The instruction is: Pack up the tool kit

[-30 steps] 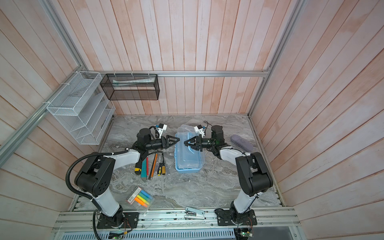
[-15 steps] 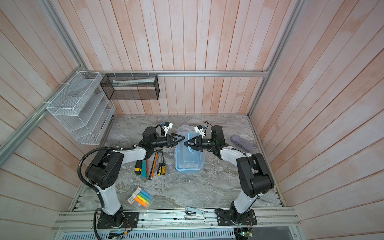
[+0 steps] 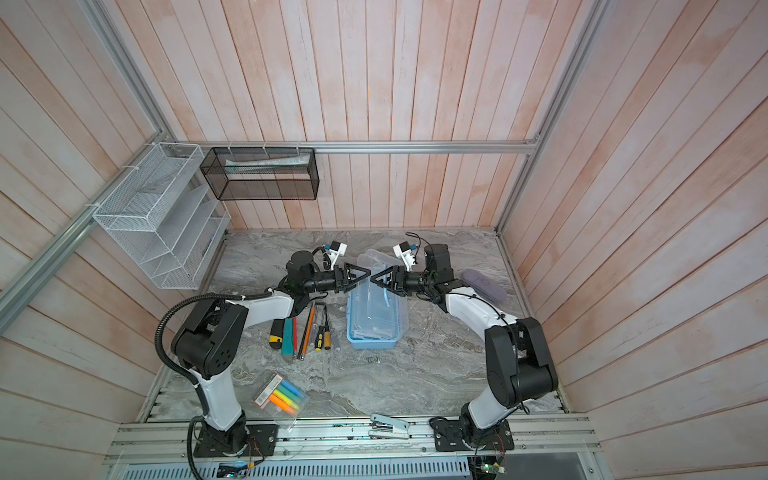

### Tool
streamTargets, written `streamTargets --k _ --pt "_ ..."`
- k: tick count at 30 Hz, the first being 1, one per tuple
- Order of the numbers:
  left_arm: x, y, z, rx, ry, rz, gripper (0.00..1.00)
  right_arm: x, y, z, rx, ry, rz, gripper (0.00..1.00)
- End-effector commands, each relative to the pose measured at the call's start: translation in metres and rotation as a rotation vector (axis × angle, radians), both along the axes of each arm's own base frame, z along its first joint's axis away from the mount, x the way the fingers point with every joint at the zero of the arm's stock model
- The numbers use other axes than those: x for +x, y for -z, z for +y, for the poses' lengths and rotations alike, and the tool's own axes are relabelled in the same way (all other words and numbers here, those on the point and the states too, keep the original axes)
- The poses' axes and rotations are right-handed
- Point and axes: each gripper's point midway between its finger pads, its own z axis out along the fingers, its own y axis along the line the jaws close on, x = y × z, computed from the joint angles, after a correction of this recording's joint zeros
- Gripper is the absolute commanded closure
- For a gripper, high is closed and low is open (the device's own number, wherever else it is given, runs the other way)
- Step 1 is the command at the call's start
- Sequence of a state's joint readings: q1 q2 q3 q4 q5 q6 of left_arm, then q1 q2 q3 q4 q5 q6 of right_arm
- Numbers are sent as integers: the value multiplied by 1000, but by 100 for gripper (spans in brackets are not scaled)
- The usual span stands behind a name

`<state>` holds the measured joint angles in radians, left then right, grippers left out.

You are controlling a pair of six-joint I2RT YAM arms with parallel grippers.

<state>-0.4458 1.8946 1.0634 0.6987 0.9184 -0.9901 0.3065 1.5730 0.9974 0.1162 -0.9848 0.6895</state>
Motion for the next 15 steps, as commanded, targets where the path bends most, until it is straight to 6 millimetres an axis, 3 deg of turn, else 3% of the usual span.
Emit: streamTargets --k 1,11,15 --pt "-5 -28 -12 -38 48 -87 14 -1 3 -13 -72 44 -16 43" --pt "-8 -42 -26 -31 74 -108 14 -6 -10 -38 -160 124 -68 41" --pt "-10 -49 -32 -29 85 -114 14 -1 -8 -59 -272 220 -88 39"
